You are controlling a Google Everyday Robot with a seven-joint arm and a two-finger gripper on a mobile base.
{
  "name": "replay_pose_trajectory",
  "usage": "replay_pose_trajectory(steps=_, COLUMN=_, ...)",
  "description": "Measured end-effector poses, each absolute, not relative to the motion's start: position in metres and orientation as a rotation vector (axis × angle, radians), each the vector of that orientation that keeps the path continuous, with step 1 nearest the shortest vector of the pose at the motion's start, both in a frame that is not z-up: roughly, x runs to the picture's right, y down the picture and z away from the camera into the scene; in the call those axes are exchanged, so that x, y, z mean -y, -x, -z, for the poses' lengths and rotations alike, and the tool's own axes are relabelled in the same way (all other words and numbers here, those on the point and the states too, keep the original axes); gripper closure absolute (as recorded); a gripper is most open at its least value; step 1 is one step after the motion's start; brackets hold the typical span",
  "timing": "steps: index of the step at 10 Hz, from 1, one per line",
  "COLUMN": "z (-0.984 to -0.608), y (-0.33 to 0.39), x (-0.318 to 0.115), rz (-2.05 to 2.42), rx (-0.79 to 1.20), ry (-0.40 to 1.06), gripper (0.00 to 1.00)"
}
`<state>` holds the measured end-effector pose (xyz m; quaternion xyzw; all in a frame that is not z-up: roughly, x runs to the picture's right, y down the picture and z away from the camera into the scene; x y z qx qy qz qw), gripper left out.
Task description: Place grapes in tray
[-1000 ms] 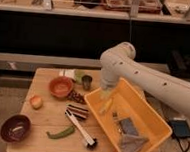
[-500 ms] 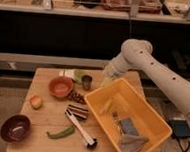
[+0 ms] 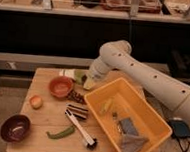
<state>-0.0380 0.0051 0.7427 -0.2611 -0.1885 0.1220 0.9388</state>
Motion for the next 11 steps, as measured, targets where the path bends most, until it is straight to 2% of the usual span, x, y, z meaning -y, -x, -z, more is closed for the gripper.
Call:
replay_pose_trajectory(steps=4, z=-0.77, y=0.053, x=-0.028, rz=-0.301, rx=0.366, ry=0.532, gripper=0.22)
replay_pose_trajectory(steps=11, z=-0.831, y=0.071, x=-0.058, rz=-0.337, rx=0.33, ry=0.592, gripper=0.2)
